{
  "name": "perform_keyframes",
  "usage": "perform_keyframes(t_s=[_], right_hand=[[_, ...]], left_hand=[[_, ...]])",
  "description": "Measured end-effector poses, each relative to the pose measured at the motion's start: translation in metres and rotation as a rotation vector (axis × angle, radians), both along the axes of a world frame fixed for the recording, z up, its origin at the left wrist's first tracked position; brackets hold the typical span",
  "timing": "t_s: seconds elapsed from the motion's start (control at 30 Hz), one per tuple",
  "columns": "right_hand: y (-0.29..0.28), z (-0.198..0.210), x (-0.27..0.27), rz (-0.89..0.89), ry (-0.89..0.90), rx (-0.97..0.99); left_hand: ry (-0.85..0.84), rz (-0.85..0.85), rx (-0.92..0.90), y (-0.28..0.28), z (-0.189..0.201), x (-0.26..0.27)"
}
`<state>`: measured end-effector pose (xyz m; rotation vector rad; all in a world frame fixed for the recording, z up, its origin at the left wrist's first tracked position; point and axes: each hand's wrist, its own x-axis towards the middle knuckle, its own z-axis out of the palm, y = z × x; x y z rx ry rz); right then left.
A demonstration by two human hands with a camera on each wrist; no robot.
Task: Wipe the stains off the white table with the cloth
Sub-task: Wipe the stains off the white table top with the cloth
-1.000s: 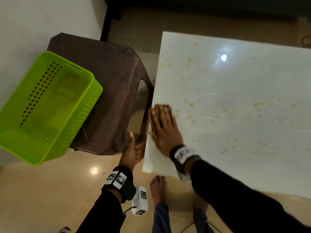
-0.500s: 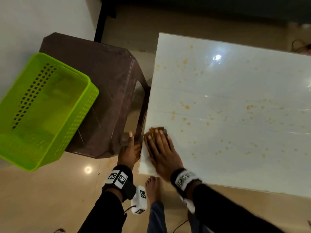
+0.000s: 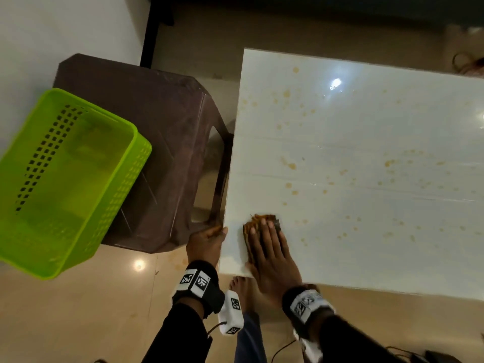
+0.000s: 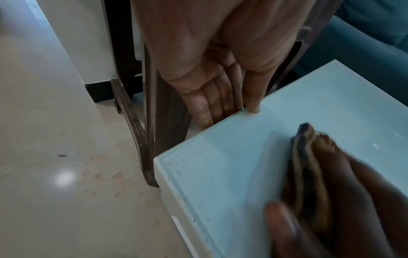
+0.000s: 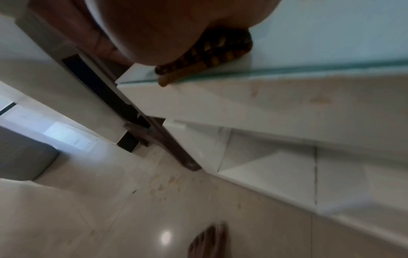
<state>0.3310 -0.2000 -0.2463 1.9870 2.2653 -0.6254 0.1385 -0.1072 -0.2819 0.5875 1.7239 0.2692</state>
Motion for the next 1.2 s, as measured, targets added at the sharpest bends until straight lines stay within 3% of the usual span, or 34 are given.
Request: perform_keyframes(t_s=[0.17,0.23,0.3,0.37,0.43,0.5,0.57,0.7,0.77,0.83,0.97,1.03,1.1,1.2], right_hand=[[0.179,-0.008,0.036,-0.198,-0.012,0.092],[0.211,-0.009,0.046,-0.268,-0.042,0.127],[0.186,-0.013,0.04,-0.285,-0.048,0.142],[0.117,-0.006,0.021,-0.252,-0.023,0.119],[0.034,0.001,0.002,-0.136,0.006,0.006],[-0.006,0.004,0.003,-0.013,0.002,-0.017],[0.028,0.0,0.019,-0.021,-0.006,0.001],[0.173,-0.012,0.058,-0.293,-0.066,0.093],[0.201,-0.011,0.068,-0.354,-0.076,0.091],[0.178,-0.017,0.063,-0.358,-0.077,0.113],[0.041,-0.002,0.021,-0.209,-0.036,0.016],[0.0,0.003,0.02,-0.13,0.01,-0.014],[0.015,0.001,0.034,-0.112,0.047,-0.027],[0.101,-0.011,0.044,-0.24,0.0,0.01]], left_hand=[[-0.044,0.05,0.03,0.011,0.029,0.012],[-0.043,0.053,0.036,0.012,0.03,0.014],[-0.046,0.057,0.049,0.012,0.031,0.014],[-0.055,0.091,0.036,0.012,0.028,0.014],[-0.061,0.102,0.01,0.013,0.026,0.015],[-0.08,0.128,-0.003,0.014,0.029,0.015],[-0.107,0.153,-0.008,0.015,0.03,0.014],[-0.15,0.149,-0.001,0.015,0.023,0.014],[-0.145,0.141,0.024,0.016,0.021,0.013],[-0.148,0.13,0.035,0.016,0.019,0.013],[-0.181,0.13,0.007,0.016,0.023,0.011],[-0.189,0.124,0.003,0.02,0.031,0.013],[-0.191,0.102,0.006,0.022,0.034,0.015],[-0.128,0.063,0.056,0.015,0.028,0.012]])
